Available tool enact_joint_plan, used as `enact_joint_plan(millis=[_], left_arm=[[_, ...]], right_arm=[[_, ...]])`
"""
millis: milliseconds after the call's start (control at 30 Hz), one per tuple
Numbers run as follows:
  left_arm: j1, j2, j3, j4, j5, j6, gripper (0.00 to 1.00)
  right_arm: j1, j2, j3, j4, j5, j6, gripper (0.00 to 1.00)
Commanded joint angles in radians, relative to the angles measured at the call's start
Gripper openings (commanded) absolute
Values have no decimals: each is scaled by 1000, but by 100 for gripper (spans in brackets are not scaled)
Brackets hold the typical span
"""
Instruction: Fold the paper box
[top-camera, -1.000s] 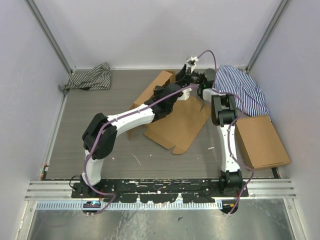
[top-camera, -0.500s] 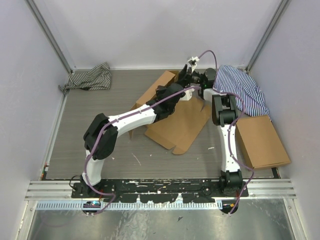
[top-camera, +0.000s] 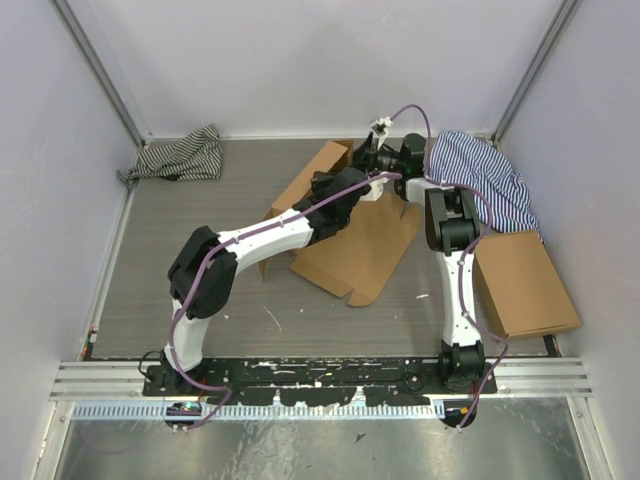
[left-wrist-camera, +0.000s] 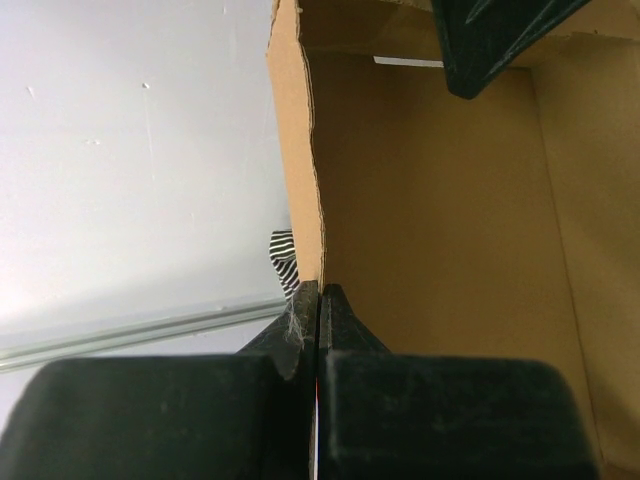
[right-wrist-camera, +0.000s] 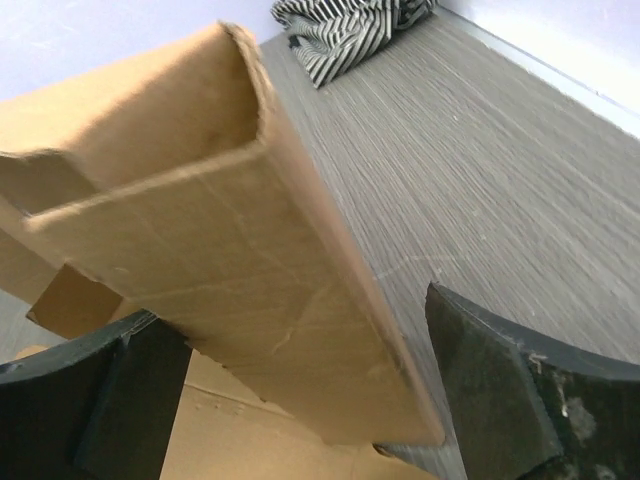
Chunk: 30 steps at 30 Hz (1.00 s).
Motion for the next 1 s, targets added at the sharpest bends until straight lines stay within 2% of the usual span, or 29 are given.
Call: enact_joint_plan(millis=[0,133,233,367,400,633,800,967], left_arm=[[-11,28,31,-13,21,-3,0],[-12,25,29,-28,22,-17,0],[-11,26,17,-26,19,-20,0],[-11,17,-4,-23,23,-28,0],[-11,15,-7,-21,24,-29,0],[-11,24,13,-21,25,-22,0],[-11,30,25,-26,24,-27,0],[-13,37,36,-41,18,-40,0]], right_arm=[[-5,-81,-12,-90,80,-71,100],[-10,-96,-42,-95,95,-87,100],[-4,-96,-38,-231,123,-203,99],[5,-96,8,-428,144,-380,91],[6,-96,3,-425,140,-381,87],[8,-181,-109,-306,112,-297,80],[7,-252,-187,-308,53,-293,82],[7,-317,-270,-313,44,-312,89]])
